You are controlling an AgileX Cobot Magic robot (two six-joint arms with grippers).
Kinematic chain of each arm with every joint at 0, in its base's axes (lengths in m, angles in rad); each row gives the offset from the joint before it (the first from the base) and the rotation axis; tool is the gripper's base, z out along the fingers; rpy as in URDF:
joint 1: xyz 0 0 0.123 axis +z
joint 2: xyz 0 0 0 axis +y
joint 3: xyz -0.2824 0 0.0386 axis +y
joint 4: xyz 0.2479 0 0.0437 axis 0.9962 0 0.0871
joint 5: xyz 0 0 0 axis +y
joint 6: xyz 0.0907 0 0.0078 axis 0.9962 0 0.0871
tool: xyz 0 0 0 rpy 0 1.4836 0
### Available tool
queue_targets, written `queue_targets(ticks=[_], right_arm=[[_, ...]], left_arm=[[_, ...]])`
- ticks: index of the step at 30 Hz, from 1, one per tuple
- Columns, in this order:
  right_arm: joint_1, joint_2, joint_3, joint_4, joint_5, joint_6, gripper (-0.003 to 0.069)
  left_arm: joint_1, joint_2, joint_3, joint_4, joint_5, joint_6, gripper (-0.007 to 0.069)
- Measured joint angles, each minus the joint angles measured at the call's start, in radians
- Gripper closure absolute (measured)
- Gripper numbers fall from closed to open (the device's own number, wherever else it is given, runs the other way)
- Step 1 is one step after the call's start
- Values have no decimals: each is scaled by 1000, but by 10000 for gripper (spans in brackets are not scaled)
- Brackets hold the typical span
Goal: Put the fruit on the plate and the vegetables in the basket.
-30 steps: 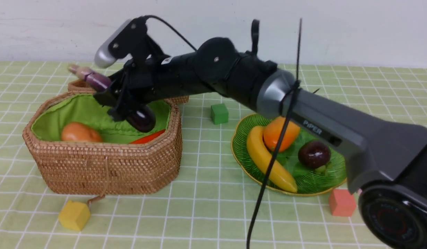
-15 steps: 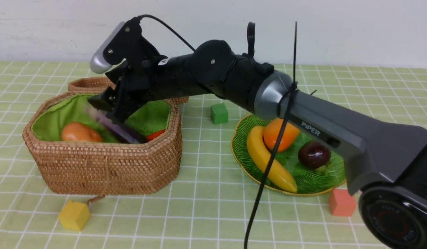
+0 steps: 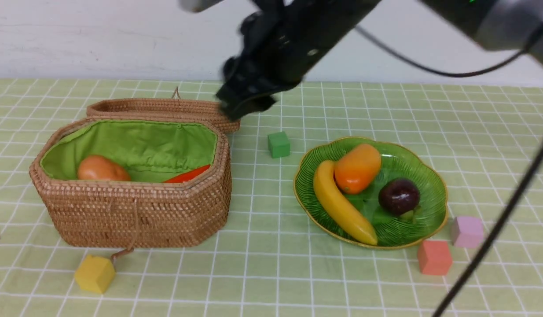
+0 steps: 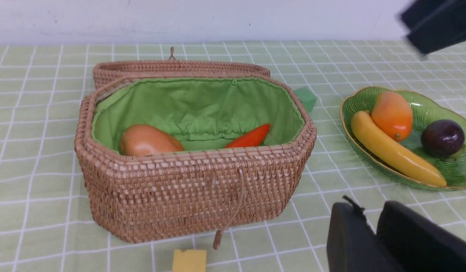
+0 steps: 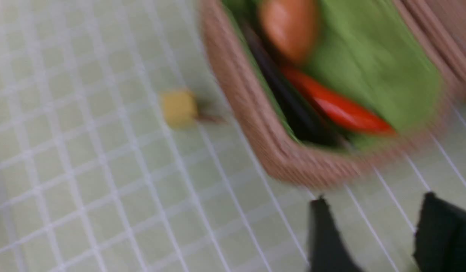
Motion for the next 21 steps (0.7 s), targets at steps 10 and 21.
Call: queue_targets(ticks=[10, 21], right_arm=[[0, -313, 384, -111, 10, 287, 678], [0, -820, 977, -121, 12, 419, 675]], left_arm=[[0, -208, 69, -33, -18, 4, 610], [0, -366, 154, -54, -25, 4, 638]])
